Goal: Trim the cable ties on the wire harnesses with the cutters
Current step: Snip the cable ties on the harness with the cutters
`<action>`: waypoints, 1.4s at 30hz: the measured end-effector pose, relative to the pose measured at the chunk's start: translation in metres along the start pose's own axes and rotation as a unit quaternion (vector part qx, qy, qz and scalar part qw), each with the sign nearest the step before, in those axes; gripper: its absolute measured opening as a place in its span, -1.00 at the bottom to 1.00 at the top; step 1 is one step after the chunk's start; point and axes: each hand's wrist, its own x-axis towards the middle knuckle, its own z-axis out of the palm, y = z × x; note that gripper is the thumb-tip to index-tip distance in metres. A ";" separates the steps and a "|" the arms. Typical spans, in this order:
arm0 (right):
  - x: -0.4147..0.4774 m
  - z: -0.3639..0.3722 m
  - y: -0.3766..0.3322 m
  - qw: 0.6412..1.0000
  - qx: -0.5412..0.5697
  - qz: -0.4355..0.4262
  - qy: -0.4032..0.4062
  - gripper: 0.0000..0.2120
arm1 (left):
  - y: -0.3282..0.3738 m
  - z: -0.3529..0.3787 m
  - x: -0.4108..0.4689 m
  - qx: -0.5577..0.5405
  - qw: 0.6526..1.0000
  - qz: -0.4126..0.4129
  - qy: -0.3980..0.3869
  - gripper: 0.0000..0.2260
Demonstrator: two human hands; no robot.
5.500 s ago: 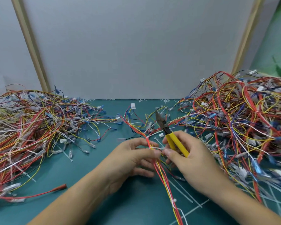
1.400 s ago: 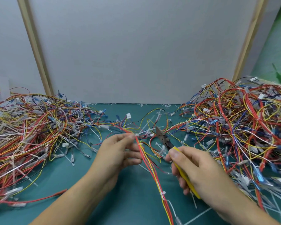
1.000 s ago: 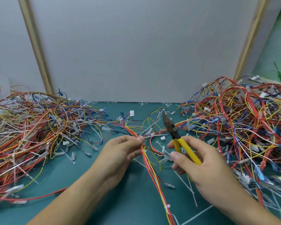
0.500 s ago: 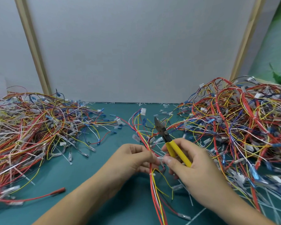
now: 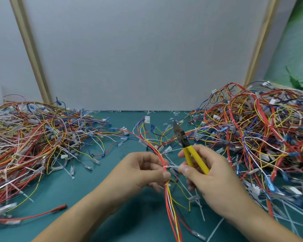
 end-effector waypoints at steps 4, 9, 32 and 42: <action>-0.001 -0.003 -0.003 0.999 -0.010 -0.007 0.041 -0.97 | 0.003 -0.003 0.000 -0.016 0.994 0.068 0.078 -0.70; -0.009 -0.002 -0.019 0.999 -0.004 -0.019 0.045 -0.57 | 0.003 -0.009 0.001 -0.011 0.987 0.116 0.106 -0.70; -0.009 0.001 -0.018 0.988 -0.070 0.103 -0.087 -0.50 | 0.003 -0.012 0.001 -0.046 0.988 0.121 0.089 -0.69; -0.008 -0.001 -0.016 0.988 -0.075 0.104 -0.091 -0.48 | 0.002 -0.012 0.001 -0.042 0.988 0.119 0.085 -0.70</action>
